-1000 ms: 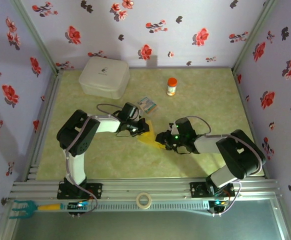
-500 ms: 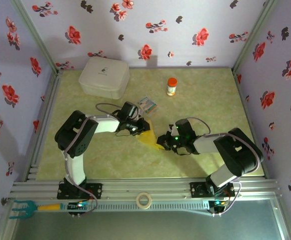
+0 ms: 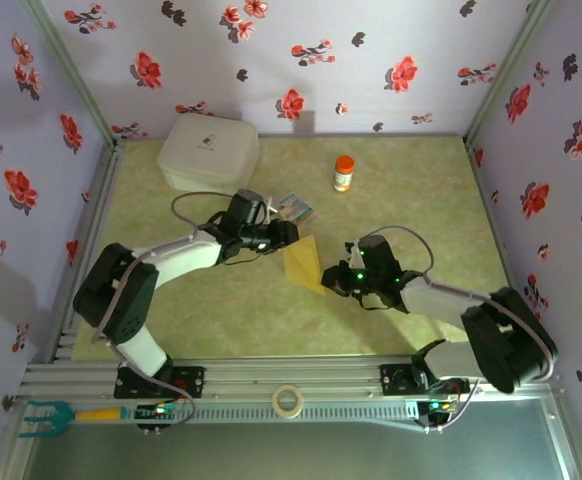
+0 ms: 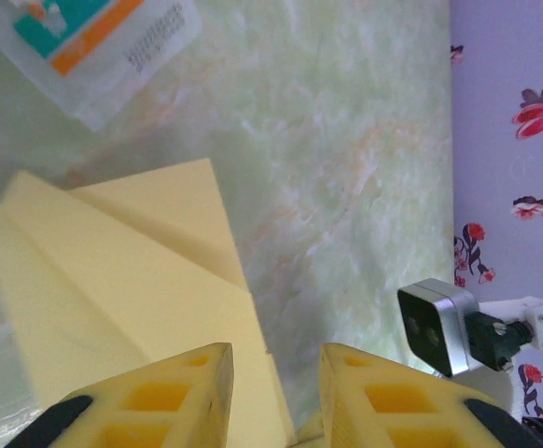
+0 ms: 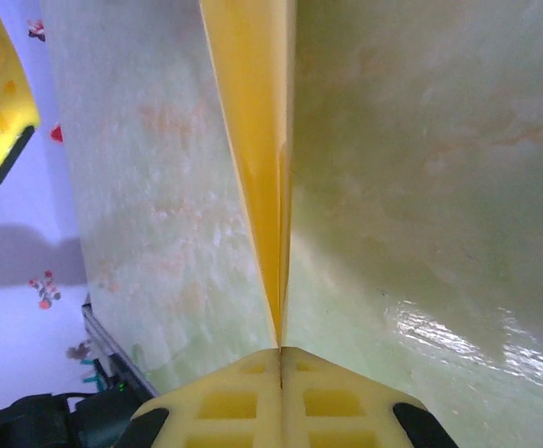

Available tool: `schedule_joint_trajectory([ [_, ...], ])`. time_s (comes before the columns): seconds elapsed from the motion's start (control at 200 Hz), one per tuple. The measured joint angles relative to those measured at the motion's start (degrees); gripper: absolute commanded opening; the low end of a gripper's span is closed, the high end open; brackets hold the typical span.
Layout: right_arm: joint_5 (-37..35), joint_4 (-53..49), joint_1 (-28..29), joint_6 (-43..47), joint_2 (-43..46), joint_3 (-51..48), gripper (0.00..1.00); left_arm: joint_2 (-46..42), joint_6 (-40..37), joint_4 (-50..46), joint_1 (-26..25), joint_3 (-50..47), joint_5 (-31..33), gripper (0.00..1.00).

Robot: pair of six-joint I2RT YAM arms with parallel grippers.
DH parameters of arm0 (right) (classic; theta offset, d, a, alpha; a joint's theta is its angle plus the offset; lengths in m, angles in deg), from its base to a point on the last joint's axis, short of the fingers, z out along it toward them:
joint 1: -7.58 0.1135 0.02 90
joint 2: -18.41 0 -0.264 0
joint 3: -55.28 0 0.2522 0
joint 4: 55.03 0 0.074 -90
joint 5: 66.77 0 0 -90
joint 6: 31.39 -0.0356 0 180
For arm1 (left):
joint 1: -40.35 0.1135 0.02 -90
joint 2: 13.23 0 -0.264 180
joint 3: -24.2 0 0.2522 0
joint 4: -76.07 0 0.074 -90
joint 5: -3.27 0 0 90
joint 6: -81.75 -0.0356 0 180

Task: Fold a paper plane with a square sheet of paper (pick it up from the middle)
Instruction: Turn over the paper at the center of the table.

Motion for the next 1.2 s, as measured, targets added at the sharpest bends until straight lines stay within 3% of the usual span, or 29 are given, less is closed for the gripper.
schedule_joint_trajectory([
  [0.375, -11.65, -13.64, 0.44, 9.25, 12.63, 2.29, 0.06, -9.01, -3.48, -1.16, 0.00, -4.70, 8.46, 0.29],
  [0.855, -24.09, -29.79, 3.87, 16.83, 15.50, 11.23, 0.05, -21.53, -8.33, -2.86, 0.46, -9.75, 17.03, 0.31],
  [1.2, -38.03, -41.20, 8.55, 21.81, 15.41, 18.21, 0.05, -27.98, -11.02, -4.96, 4.74, -12.24, 20.39, 0.37],
])
